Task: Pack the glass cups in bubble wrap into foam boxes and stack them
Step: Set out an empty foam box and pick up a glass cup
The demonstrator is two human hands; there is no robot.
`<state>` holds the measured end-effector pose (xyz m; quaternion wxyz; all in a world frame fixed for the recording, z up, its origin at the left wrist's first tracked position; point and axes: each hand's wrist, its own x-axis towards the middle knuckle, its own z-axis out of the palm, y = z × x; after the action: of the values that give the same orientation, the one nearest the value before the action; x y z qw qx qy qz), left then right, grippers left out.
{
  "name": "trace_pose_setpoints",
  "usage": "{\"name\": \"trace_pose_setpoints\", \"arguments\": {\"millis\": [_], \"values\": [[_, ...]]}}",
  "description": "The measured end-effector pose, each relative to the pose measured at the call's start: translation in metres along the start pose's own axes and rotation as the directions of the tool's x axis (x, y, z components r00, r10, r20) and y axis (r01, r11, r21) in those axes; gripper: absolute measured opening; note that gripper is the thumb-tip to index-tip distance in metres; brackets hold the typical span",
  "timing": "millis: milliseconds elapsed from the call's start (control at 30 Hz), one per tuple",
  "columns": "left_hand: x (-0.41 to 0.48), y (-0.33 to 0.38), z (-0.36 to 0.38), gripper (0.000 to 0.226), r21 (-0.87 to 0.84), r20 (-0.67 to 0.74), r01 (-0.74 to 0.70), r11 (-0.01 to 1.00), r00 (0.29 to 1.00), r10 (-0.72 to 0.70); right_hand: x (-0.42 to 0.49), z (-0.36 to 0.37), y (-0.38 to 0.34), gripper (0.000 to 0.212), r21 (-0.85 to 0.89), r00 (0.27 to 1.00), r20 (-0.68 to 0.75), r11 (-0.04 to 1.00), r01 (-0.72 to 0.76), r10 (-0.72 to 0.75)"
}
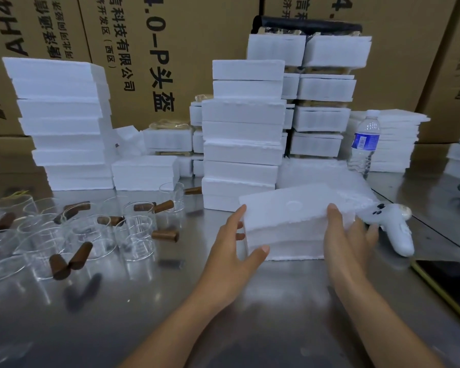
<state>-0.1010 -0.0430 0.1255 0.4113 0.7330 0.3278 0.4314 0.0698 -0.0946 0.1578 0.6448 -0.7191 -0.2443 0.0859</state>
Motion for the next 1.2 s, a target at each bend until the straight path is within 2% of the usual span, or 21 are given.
{"name": "trace_pose_setpoints", "arguments": {"millis": [133, 200, 267, 367, 467, 533, 600, 667, 733, 767, 833, 900, 933, 1067, 1200], "values": [[-0.001, 0.001, -0.003, 0.070, 0.139, -0.070, -0.072, 0.988, 0.994, 0.082, -0.013, -0.001, -0.007, 0.065, -0.081, 0.969, -0.012, 0.966, 0.246, -0.248], [0.000, 0.000, -0.005, 0.072, 0.200, -0.137, -0.081, 0.977, 0.984, 0.109, -0.021, -0.002, -0.012, 0.063, -0.032, 0.922, 0.003, 0.921, 0.388, -0.388], [0.002, 0.000, -0.008, 0.069, 0.254, -0.208, -0.072, 0.965, 0.970, 0.127, -0.031, -0.002, -0.018, 0.058, 0.052, 0.880, 0.063, 0.882, 0.468, -0.470], [0.000, 0.001, -0.013, 0.066, 0.356, -0.247, -0.029, 0.934, 0.961, 0.124, -0.044, -0.001, -0.024, 0.044, 0.184, 0.854, 0.123, 0.857, 0.481, -0.506], [-0.002, 0.001, -0.015, 0.067, 0.478, -0.219, -0.013, 0.878, 0.966, 0.134, -0.056, 0.003, -0.029, 0.045, 0.392, 0.835, 0.156, 0.809, 0.437, -0.527], [-0.002, 0.001, -0.016, 0.068, 0.539, -0.196, -0.008, 0.842, 0.971, 0.135, -0.062, 0.008, -0.028, 0.053, 0.473, 0.819, 0.201, 0.785, 0.399, -0.537], [-0.001, 0.002, -0.018, 0.068, 0.562, -0.198, 0.003, 0.827, 0.971, 0.131, -0.066, 0.013, -0.026, 0.072, 0.492, 0.780, 0.286, 0.784, 0.379, -0.556], [0.000, 0.002, -0.020, 0.065, 0.530, -0.225, 0.016, 0.848, 0.967, 0.122, -0.069, 0.018, -0.026, 0.090, 0.466, 0.733, 0.376, 0.799, 0.379, -0.567], [0.001, 0.004, -0.021, 0.058, 0.435, -0.259, 0.022, 0.900, 0.961, 0.101, -0.069, 0.025, -0.027, 0.095, 0.416, 0.691, 0.446, 0.815, 0.403, -0.569], [0.003, 0.005, -0.020, 0.053, 0.351, -0.267, 0.016, 0.936, 0.960, 0.084, -0.069, 0.030, -0.027, 0.088, 0.380, 0.677, 0.474, 0.824, 0.419, -0.563], [0.004, 0.008, -0.019, 0.042, 0.123, -0.255, 0.002, 0.992, 0.966, 0.030, -0.069, 0.038, -0.028, 0.055, 0.294, 0.664, 0.532, 0.850, 0.437, -0.525], [0.006, 0.009, -0.018, 0.036, -0.056, -0.232, 0.018, 0.998, 0.972, -0.030, -0.070, 0.047, -0.029, 0.026, 0.232, 0.664, 0.578, 0.875, 0.424, -0.475], [0.006, 0.008, -0.019, 0.034, -0.097, -0.230, 0.032, 0.995, 0.972, -0.054, -0.071, 0.051, -0.029, 0.019, 0.224, 0.673, 0.581, 0.885, 0.408, -0.458], [0.007, 0.004, -0.018, 0.026, -0.138, -0.171, 0.076, 0.988, 0.980, -0.099, -0.068, 0.065, -0.039, 0.015, 0.252, 0.699, 0.542, 0.883, 0.395, -0.467], [0.007, 0.001, -0.016, 0.050, -0.099, -0.084, 0.125, 0.987, 0.988, -0.133, -0.063, 0.075, -0.049, 0.013, 0.275, 0.673, 0.562, 0.876, 0.396, -0.481]]}}
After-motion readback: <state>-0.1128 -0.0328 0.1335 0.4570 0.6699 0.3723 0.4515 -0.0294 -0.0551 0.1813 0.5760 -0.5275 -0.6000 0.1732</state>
